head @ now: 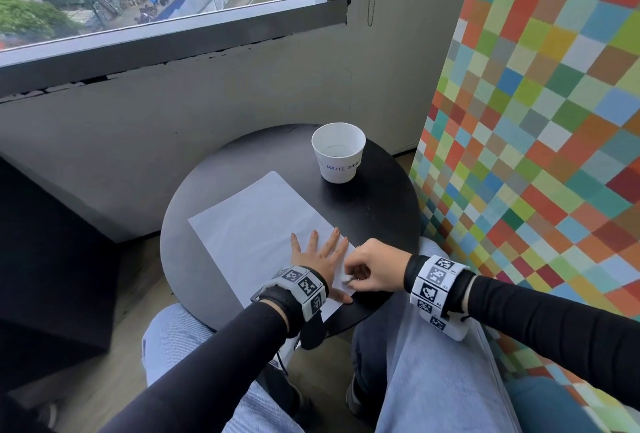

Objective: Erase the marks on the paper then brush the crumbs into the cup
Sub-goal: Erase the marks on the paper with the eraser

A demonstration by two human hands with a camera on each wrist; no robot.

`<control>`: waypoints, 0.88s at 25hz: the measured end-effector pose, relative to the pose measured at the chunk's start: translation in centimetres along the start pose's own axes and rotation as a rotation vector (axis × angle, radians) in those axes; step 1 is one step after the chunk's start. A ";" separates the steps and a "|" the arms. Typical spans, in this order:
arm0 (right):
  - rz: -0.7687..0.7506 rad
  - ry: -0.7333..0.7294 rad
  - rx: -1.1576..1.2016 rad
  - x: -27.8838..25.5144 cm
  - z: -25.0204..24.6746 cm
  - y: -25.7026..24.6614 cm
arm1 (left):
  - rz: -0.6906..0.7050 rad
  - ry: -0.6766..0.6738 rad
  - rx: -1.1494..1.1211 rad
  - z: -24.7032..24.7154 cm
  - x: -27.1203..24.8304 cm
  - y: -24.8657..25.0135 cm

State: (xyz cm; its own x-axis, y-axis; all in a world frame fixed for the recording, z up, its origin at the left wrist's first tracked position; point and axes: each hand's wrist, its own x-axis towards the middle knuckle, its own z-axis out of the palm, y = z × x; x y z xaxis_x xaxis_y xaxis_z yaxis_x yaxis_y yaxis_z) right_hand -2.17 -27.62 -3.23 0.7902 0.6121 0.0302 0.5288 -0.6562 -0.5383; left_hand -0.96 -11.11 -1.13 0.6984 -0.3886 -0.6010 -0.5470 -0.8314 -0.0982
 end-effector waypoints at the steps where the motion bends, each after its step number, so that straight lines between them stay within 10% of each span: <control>1: 0.005 -0.026 0.015 -0.1 0.0 0.0 | 0.004 0.001 0.017 -0.1 0.0 -0.1; 8: 0.142 0.174 -0.005 1.1 -2.5 1.7 | 0.084 -0.015 0.105 -0.9 0.2 -2.0; 15: 0.006 -0.091 -0.108 -0.4 0.0 -0.8 | 0.072 0.021 0.196 -0.7 0.3 -1.8; 22: 0.021 -0.008 -0.127 0.6 -1.0 0.0 | 0.077 0.010 0.168 -0.7 0.3 -2.0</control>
State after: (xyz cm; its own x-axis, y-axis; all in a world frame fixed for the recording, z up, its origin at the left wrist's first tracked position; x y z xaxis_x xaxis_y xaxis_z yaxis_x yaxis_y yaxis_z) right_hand -1.38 -27.73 -2.38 0.7995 0.6005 0.0128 0.5472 -0.7194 -0.4279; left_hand 0.65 -9.79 -0.58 0.6557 -0.4527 -0.6042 -0.6675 -0.7216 -0.1837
